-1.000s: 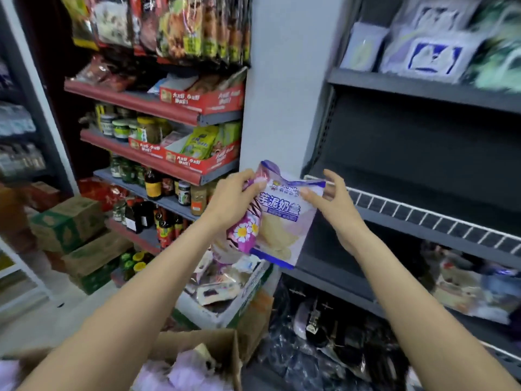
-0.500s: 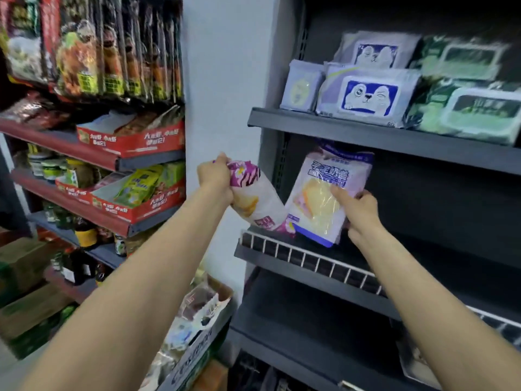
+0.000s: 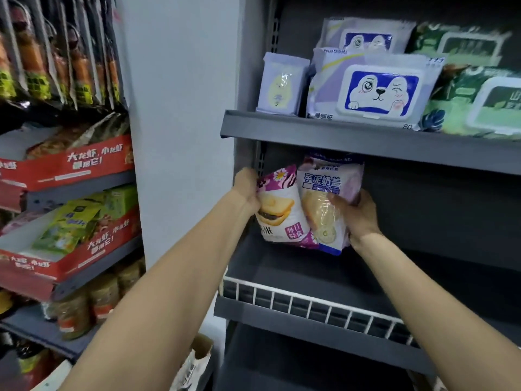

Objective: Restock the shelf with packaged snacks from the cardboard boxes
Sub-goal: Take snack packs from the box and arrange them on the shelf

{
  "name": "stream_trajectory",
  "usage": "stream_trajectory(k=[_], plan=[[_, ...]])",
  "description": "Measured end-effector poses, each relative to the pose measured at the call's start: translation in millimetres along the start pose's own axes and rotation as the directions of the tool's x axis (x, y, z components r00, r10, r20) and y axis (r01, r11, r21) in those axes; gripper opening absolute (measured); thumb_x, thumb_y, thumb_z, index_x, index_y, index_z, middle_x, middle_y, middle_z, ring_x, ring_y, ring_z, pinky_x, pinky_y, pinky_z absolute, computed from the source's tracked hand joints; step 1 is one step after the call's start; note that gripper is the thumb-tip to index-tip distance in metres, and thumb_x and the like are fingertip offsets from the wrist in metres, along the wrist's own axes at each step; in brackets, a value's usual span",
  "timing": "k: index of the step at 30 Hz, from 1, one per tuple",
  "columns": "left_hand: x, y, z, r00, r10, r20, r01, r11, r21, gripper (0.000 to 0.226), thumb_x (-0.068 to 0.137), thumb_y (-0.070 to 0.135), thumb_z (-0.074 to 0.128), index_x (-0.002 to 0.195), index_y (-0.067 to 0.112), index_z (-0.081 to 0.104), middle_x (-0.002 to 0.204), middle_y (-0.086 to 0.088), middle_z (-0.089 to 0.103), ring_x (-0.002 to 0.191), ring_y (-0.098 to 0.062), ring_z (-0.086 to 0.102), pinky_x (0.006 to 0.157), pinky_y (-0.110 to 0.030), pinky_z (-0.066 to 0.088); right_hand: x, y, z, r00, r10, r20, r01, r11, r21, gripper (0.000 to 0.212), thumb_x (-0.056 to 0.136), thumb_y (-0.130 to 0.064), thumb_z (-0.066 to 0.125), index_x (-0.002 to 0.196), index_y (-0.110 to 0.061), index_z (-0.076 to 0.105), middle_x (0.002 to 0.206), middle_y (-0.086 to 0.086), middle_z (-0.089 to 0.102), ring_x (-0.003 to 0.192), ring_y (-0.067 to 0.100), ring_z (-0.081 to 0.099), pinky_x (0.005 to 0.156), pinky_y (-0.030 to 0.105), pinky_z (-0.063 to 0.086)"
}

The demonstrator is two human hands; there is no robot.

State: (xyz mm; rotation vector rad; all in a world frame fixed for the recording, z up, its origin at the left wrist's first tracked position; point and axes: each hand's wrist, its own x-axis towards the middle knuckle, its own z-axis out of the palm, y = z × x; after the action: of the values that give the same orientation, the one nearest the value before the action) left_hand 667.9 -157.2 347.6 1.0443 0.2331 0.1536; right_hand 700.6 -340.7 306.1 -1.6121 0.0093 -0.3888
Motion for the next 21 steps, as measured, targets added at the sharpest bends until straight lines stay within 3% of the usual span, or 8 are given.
stream_trajectory(k=[2, 3, 4, 6, 7, 10, 14, 21], plan=[[8, 4, 2, 0.999, 0.052, -0.007, -0.051, 0.996, 0.071, 0.036, 0.1, 0.011, 0.025, 0.099, 0.001, 0.059, 0.078, -0.019, 0.072, 0.075, -0.026, 0.061, 0.07, -0.033, 0.052, 12, 2, 4, 1.0, -0.005, -0.008, 0.005, 1.0, -0.004, 0.046, 0.078, -0.023, 0.076, 0.116, -0.008, 0.055, 0.112, 0.01, 0.066, 0.096, 0.027, 0.066, 0.087, 0.046, 0.055], [15, 7, 1, 0.996, 0.081, -0.023, -0.078, 0.989, 0.124, 0.034, 0.1, 0.007, 0.027, 0.117, -0.004, 0.055, 0.102, -0.024, 0.068, 0.077, -0.025, 0.061, 0.071, -0.031, 0.051, 18, 3, 8, 1.0, -0.005, -0.01, 0.005, 1.0, 0.003, 0.044, 0.079, -0.022, 0.075, 0.116, -0.008, 0.056, 0.112, 0.01, 0.067, 0.096, 0.027, 0.067, 0.088, 0.046, 0.055], [21, 9, 0, 0.992, 0.123, -0.039, -0.114, 0.977, 0.179, 0.034, 0.098, 0.004, 0.029, 0.122, -0.006, 0.051, 0.113, -0.024, 0.06, 0.072, -0.02, 0.057, 0.065, -0.028, 0.049, 25, 4, 12, 1.0, -0.003, -0.01, 0.003, 1.0, 0.002, 0.04, 0.08, -0.021, 0.074, 0.114, -0.008, 0.057, 0.112, 0.01, 0.067, 0.096, 0.026, 0.067, 0.088, 0.045, 0.055], [30, 13, -5, 0.984, 0.169, -0.063, -0.149, 0.957, 0.249, 0.023, 0.096, 0.002, 0.033, 0.099, 0.003, 0.056, 0.1, -0.014, 0.054, 0.065, -0.014, 0.05, 0.061, -0.024, 0.046, 33, 4, 22, 1.0, 0.018, 0.0, -0.018, 0.999, -0.036, 0.031, 0.082, -0.022, 0.072, 0.108, -0.011, 0.059, 0.111, 0.008, 0.067, 0.097, 0.026, 0.066, 0.089, 0.043, 0.055], [36, 13, -8, 0.977, 0.194, -0.094, -0.161, 0.946, 0.283, 0.021, 0.095, 0.0, 0.034, 0.091, 0.004, 0.054, 0.095, -0.012, 0.056, 0.07, -0.018, 0.055, 0.068, -0.027, 0.05, 38, 5, 28, 0.999, 0.032, 0.004, -0.031, 0.998, -0.059, 0.031, 0.082, -0.023, 0.071, 0.109, -0.013, 0.059, 0.111, 0.009, 0.067, 0.098, 0.026, 0.066, 0.09, 0.043, 0.054], [54, 14, -14, 0.939, 0.291, -0.182, -0.2, 0.896, 0.397, 0.025, 0.088, -0.002, 0.041, 0.108, -0.008, 0.055, 0.108, -0.024, 0.063, 0.093, -0.031, 0.061, 0.087, -0.038, 0.051, 50, 6, 42, 0.998, 0.057, -0.014, -0.059, 0.986, -0.156, 0.037, 0.083, -0.025, 0.07, 0.116, -0.013, 0.06, 0.117, 0.012, 0.065, 0.106, 0.029, 0.064, 0.095, 0.041, 0.051], [48, 17, -12, 0.896, 0.409, -0.176, -0.218, 0.748, 0.626, 0.021, 0.095, 0.009, 0.045, 0.11, -0.002, 0.054, 0.112, -0.02, 0.06, 0.102, -0.034, 0.059, 0.083, -0.036, 0.049, 64, 16, 38, 0.996, 0.067, -0.051, -0.081, 0.93, -0.36, 0.046, 0.089, -0.023, 0.063, 0.128, -0.003, 0.051, 0.128, 0.02, 0.057, 0.117, 0.036, 0.055, 0.101, 0.043, 0.045], [48, 20, -13, 0.885, 0.45, -0.121, -0.209, 0.615, 0.76, 0.024, 0.094, 0.002, 0.036, 0.11, -0.005, 0.052, 0.118, -0.022, 0.057, 0.101, -0.036, 0.055, 0.072, -0.032, 0.041, 66, 53, 18, 0.99, 0.129, -0.063, -0.142, 0.824, -0.549, 0.06, 0.091, -0.027, 0.059, 0.14, -0.006, 0.031, 0.136, 0.024, 0.045, 0.122, 0.04, 0.048, 0.095, 0.043, 0.042]])
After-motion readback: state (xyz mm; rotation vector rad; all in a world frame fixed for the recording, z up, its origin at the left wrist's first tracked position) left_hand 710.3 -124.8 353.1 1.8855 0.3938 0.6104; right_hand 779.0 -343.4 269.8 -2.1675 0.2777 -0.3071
